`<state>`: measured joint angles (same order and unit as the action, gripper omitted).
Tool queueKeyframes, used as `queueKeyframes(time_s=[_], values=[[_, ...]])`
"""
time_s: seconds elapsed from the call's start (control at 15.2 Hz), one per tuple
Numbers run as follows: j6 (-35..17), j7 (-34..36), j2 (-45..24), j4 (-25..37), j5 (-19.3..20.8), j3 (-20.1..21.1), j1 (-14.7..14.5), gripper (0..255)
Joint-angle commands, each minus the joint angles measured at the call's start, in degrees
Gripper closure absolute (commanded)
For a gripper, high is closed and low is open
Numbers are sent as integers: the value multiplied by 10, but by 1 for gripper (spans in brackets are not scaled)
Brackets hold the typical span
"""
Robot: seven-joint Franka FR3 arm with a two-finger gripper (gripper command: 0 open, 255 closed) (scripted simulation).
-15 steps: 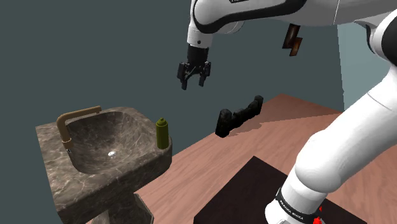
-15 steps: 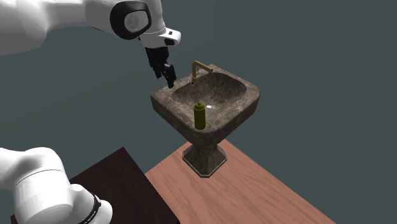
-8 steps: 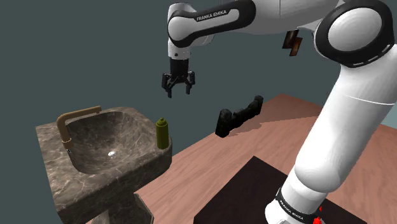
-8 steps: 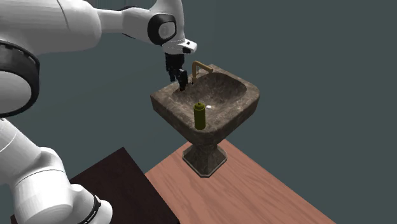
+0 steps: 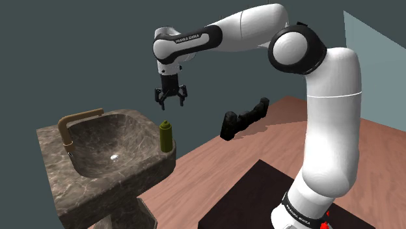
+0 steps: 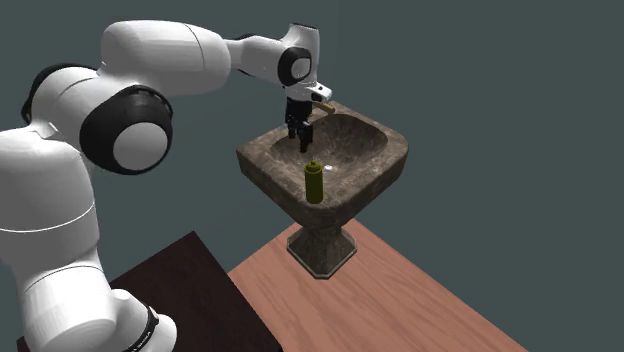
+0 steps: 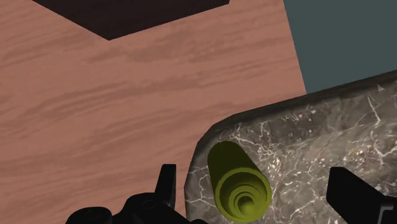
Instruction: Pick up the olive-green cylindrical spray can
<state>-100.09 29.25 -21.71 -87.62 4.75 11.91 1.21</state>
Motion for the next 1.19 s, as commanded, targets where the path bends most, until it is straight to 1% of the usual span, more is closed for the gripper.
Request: queueKeyframes(time_s=[0.0, 0.2, 0.33, 0.53, 0.99, 1.12], values=[[15, 21, -59, 56, 6, -5, -8, 0], [49, 44, -146, 151, 10, -15, -18, 0], [78, 57, -210, 227, 11, -22, -24, 0], [138, 73, -320, 374, 10, -32, -35, 0], [92, 74, -331, 338, 12, -33, -33, 0], [89, 74, -332, 336, 12, -33, -33, 0]])
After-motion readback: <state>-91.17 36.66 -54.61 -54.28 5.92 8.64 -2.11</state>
